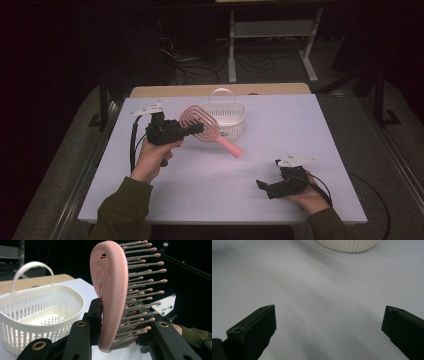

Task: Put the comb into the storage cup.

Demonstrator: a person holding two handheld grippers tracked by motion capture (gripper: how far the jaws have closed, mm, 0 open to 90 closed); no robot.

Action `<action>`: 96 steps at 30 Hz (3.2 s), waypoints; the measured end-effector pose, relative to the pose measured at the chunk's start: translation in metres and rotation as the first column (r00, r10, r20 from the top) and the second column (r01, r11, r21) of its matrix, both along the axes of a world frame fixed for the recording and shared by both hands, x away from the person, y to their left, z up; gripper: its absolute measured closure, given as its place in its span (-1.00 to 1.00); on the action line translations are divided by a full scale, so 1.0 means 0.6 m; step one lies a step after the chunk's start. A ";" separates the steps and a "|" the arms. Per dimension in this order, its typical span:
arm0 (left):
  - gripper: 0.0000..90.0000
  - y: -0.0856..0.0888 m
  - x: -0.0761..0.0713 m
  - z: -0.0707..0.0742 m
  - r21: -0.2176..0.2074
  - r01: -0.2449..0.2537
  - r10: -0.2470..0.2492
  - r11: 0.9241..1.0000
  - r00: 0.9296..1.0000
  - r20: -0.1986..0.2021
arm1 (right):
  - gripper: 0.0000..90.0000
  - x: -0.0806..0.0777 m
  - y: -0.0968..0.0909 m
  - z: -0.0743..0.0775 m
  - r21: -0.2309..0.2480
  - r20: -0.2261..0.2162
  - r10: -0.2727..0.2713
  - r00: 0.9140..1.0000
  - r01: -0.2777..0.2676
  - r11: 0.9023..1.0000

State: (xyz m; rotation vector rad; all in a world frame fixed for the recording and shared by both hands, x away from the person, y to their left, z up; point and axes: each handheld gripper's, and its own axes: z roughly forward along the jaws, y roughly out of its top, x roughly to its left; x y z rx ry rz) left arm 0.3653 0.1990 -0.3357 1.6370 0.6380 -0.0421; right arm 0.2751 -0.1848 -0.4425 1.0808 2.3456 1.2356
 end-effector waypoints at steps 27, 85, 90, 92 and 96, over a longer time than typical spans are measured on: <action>0.44 0.010 0.062 0.046 -0.060 -0.031 0.033 0.998 0.999 0.026 | -1.00 0.000 0.000 -0.001 0.001 -0.005 -0.001 1.000 0.001 1.000; 0.44 -0.035 0.159 -0.009 -0.014 -0.200 0.199 0.980 0.979 -0.035 | -1.00 -0.001 -0.003 -0.001 -0.009 -0.002 -0.004 1.000 0.004 1.000; 0.44 -0.041 0.160 -0.015 0.006 -0.205 0.205 0.979 0.978 -0.030 | -1.00 -0.001 -0.004 -0.001 -0.007 -0.003 -0.006 1.000 0.006 1.000; 0.44 -0.043 0.161 -0.017 0.013 -0.206 0.207 0.978 0.978 -0.030 | -1.00 -0.001 -0.004 -0.001 -0.007 -0.003 -0.005 1.000 0.005 1.000; 0.44 -0.045 0.162 -0.027 0.015 -0.212 0.212 0.977 0.976 -0.039 | -1.00 -0.001 -0.004 -0.001 -0.008 -0.001 -0.005 1.000 0.005 1.000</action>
